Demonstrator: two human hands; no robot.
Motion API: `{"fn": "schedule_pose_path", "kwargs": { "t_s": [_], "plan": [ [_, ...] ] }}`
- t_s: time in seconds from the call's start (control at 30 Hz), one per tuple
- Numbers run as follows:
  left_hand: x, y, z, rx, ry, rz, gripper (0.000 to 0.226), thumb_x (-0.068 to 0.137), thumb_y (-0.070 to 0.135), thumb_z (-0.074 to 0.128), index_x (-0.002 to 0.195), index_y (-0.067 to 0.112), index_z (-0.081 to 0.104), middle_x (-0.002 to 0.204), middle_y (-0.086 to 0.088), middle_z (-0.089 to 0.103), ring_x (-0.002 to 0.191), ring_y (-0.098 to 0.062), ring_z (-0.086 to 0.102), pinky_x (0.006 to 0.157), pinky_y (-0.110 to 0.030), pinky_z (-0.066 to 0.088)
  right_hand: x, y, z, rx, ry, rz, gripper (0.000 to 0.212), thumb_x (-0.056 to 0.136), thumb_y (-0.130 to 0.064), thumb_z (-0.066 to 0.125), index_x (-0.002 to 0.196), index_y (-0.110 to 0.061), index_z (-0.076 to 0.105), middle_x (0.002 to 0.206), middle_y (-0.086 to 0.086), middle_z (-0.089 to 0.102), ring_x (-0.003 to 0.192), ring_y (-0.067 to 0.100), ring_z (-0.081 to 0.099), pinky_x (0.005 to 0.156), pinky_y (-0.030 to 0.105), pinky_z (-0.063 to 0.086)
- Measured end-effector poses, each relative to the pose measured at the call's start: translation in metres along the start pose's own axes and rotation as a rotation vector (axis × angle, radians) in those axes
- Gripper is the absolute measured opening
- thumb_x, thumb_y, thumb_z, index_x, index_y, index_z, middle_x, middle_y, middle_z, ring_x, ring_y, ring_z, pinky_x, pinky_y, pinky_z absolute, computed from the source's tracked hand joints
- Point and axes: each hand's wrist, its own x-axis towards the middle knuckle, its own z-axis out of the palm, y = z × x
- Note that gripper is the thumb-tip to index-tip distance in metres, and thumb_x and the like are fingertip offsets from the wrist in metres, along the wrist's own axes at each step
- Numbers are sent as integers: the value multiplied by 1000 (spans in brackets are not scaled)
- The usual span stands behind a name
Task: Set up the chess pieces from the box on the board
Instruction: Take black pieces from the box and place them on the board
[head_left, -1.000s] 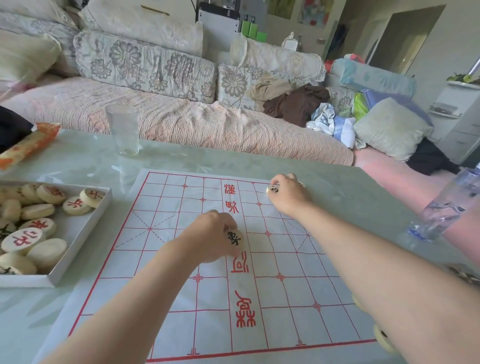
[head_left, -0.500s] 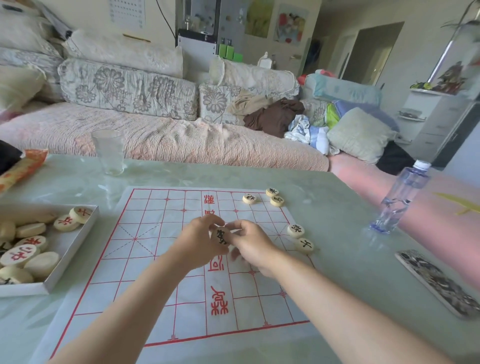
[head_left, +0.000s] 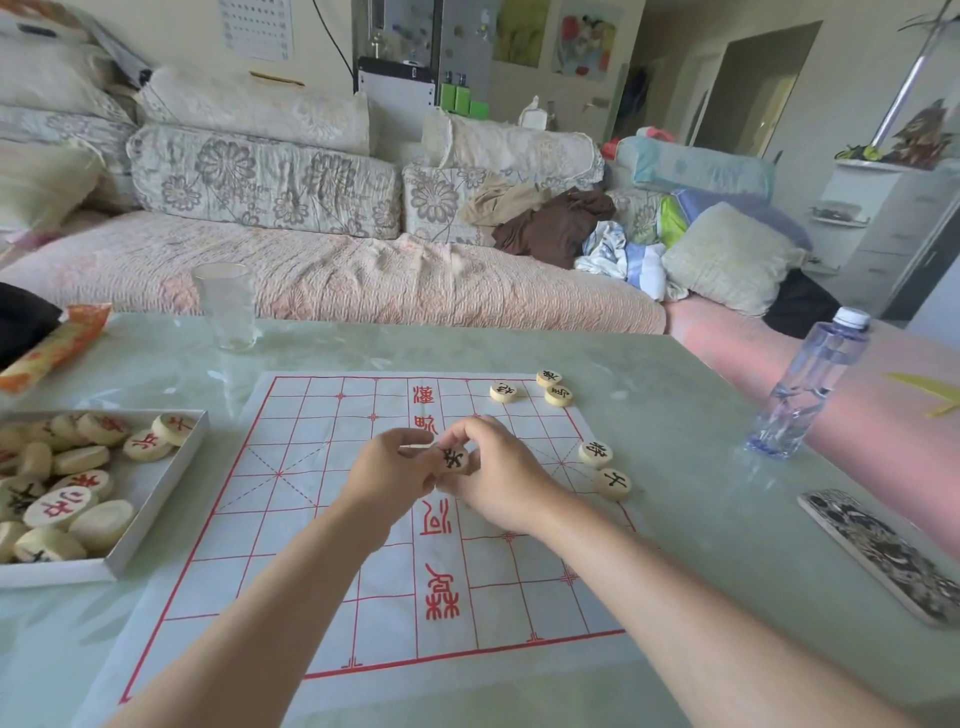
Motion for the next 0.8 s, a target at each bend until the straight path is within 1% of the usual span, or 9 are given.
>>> {"fn": "schedule_pose_path", "kwargs": {
  "t_s": [0.1,0.17,0.2,0.23,0.3,0.4,0.47,0.57,0.8],
  "plan": [
    [3,-1,3,195,-16,87,25,92,29,60,115,22,60,93,5,71,74,-12,67,65,-31,58,3,7,-4,-67,-39,-2,23,85,-36,73,101,-33,56,110,-13,54,80,3,53,71,24,43],
    [4,-5,3,408,-43,175,26,95,29,51,121,27,53,106,6,66,82,-12,64,63,-27,52,11,15,-12,-133,-3,34,23,86,-46,69,101,-34,57,110,-16,58,87,6,56,79,32,49],
    [6,-7,1,525,-57,234,27,96,28,49,123,29,51,110,7,63,87,-12,62,66,-26,51,17,22,-18,-170,42,67,25,86,-52,66,100,-34,57,110,-17,60,92,7,58,82,33,49],
    [7,-10,-1,641,-67,299,30,96,28,50,125,30,50,115,8,61,95,-12,60,74,-27,52,23,29,-26,-202,100,108,27,84,-54,66,99,-33,58,108,-17,62,94,8,59,83,32,49],
    [11,-14,-7,857,-78,414,37,95,31,52,131,31,47,124,8,57,112,-14,51,92,-32,48,37,50,-46,-249,218,206,26,80,-50,70,95,-32,60,104,-18,64,95,9,60,82,30,48],
    [17,-18,-14,1080,-119,488,47,93,41,52,138,34,43,134,7,48,124,-15,40,104,-34,36,56,87,-81,-322,327,357,22,79,-41,74,91,-29,62,100,-13,65,96,15,62,77,29,44],
    [21,-21,-16,1115,-176,474,48,92,49,52,138,37,44,136,9,42,126,-15,36,105,-34,33,65,109,-98,-334,370,447,19,77,-37,77,86,-27,63,96,-9,66,95,19,63,77,29,46],
    [25,-22,-17,1096,-212,453,46,90,53,52,134,40,46,136,11,40,125,-13,35,104,-33,35,76,130,-106,-349,381,482,21,73,-36,81,79,-26,63,90,-9,66,91,19,65,73,29,46],
    [30,-23,-22,1060,-242,448,43,88,52,56,130,42,50,134,13,40,123,-11,34,101,-32,35,88,136,-89,-390,347,492,22,76,-41,78,85,-26,65,91,-12,65,86,16,61,70,27,42]
  ]
}}
